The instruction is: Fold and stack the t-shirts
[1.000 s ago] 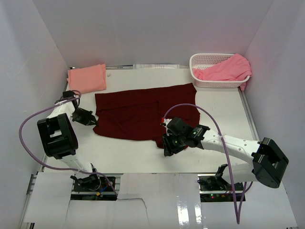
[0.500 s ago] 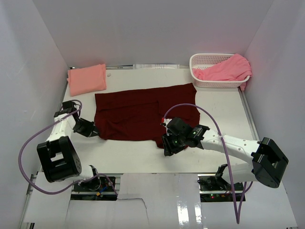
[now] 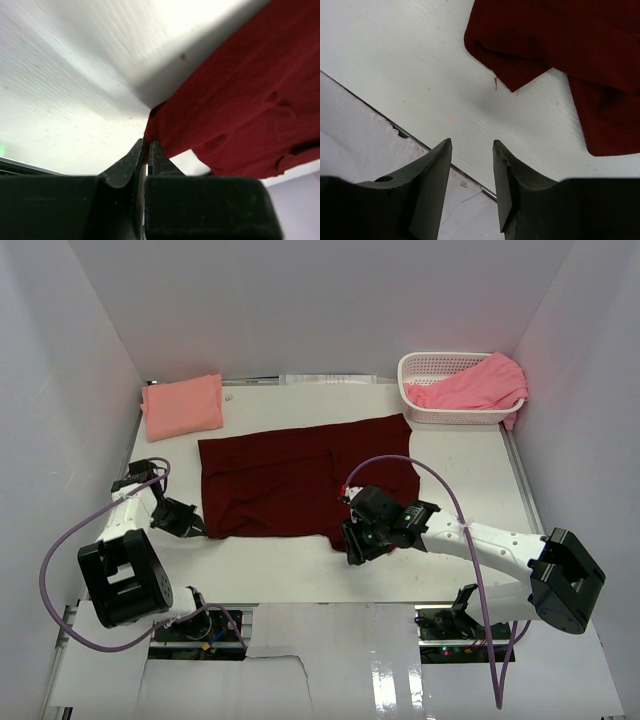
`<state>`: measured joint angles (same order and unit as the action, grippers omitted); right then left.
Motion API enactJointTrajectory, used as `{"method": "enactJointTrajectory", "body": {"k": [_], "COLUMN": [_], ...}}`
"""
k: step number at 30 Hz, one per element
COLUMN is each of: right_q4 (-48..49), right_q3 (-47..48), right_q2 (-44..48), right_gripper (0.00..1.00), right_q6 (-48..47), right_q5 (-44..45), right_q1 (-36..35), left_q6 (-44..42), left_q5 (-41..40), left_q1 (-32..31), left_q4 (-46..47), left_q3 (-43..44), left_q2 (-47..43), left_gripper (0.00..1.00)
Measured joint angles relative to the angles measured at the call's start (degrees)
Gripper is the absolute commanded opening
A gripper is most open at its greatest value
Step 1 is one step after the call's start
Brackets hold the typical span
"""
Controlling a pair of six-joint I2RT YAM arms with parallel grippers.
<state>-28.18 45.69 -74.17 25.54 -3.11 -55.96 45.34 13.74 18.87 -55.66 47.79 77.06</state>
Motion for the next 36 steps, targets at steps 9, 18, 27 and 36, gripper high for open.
{"method": "enactJointTrajectory", "body": {"k": [9,18,27,36], "right_q4": [-4.48,-6.47,-7.04,-6.97], "right_q3": [3.15,6.01,9.90,10.43], "right_q2": [-0.31,-5.68,-14.14,-19.28], "right_gripper": [0.46,0.45,0.40,0.32], "right_q6": [0.09,-2.43,-4.55,-5.20], "right_q5": [9.27,12.81,13.11,10.25], "right_q1": [1.14,13.84,20.26,24.11], "left_q6": [-3.41,-6.19,-8.39,-10.23], "left_q5": [-3.52,-4.98,-5.44,-5.46], "left_q1": [3.21,4.68,5.92,7.65], "left_q4": [0.57,2.56,4.24,4.44], "left_q3": [0.20,0.22,0.94,3.76], "left_q2": [6.10,9.70,13.62,16.35], "left_gripper": [0.10,0.09,0.09,0.08]}}
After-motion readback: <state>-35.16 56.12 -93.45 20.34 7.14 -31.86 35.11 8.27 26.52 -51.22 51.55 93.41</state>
